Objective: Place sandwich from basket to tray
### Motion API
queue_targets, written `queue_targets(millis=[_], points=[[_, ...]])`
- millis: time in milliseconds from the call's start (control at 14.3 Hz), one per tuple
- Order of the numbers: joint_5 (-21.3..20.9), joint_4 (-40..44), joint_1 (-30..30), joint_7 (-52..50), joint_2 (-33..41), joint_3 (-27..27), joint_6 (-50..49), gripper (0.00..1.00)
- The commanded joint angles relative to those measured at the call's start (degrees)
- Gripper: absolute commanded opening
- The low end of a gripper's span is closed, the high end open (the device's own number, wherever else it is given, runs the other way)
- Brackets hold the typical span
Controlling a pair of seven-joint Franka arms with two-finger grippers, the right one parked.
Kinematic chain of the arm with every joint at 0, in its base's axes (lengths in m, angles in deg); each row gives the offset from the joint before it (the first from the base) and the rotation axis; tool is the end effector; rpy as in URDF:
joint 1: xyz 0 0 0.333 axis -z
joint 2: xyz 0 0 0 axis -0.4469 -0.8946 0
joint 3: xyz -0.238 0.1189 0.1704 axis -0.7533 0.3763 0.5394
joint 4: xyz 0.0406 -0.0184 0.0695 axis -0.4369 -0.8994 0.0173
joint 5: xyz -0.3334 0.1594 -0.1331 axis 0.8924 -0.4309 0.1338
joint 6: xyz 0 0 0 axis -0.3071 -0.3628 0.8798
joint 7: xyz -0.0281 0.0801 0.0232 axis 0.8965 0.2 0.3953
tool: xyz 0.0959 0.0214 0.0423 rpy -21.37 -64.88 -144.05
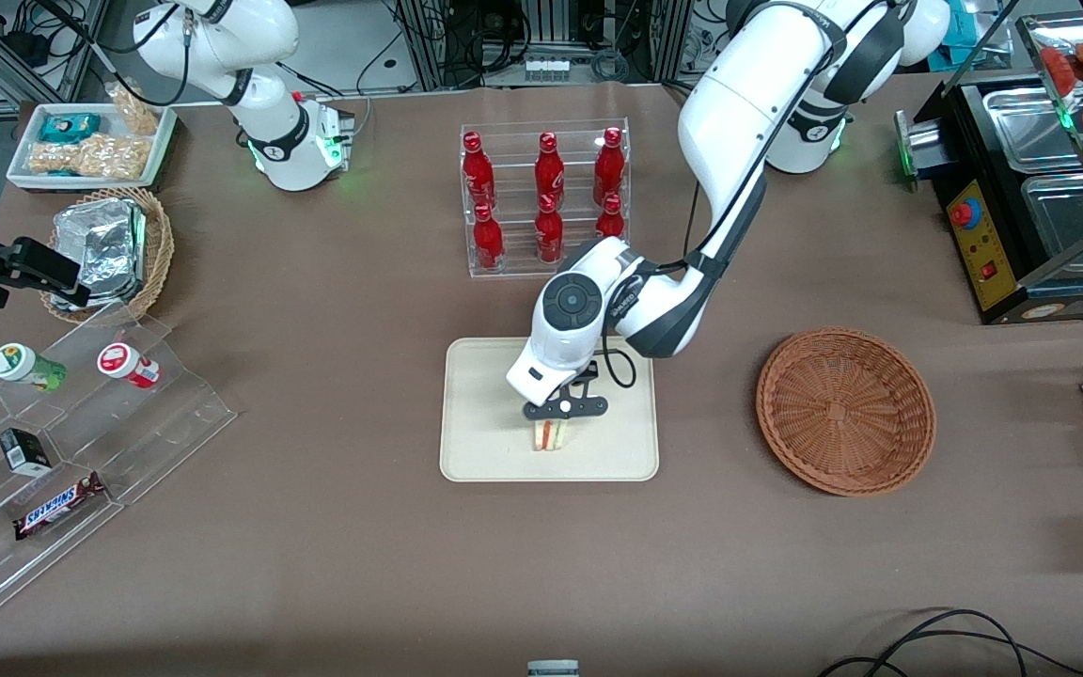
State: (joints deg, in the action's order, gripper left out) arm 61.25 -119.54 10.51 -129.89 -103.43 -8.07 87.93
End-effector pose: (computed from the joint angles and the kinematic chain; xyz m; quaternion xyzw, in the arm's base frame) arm 0.5452 -0.4990 0.2384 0.9979 0.0432 -0.0110 0.0462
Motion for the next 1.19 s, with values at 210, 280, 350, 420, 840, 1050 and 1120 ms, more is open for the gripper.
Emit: queue_targets(millis=[210,280,350,420,840,1050,1120], points=[[-0.9,0.5,-0.3,-1.8,9.3,1.5,-11.1,1.00],[-0.9,0.4,-0.3,-2.0,11.9,2.6,-13.8,1.00],[-0.9,-0.6,-0.1,-2.8,15.2,3.4,-16.1,1.00],[-1.2,-1.6,-0.4,-2.7,18.5,3.8,-18.3,1.00],[-3.1,-6.7,-4.9,-4.7,25.1,8.7,-27.4,1.00],[-3.1,-12.8,-10.0,0.4,30.5,8.7,-27.6,1.00],[-3.1,-14.8,-11.8,3.3,32.4,8.7,-27.7,1.00]])
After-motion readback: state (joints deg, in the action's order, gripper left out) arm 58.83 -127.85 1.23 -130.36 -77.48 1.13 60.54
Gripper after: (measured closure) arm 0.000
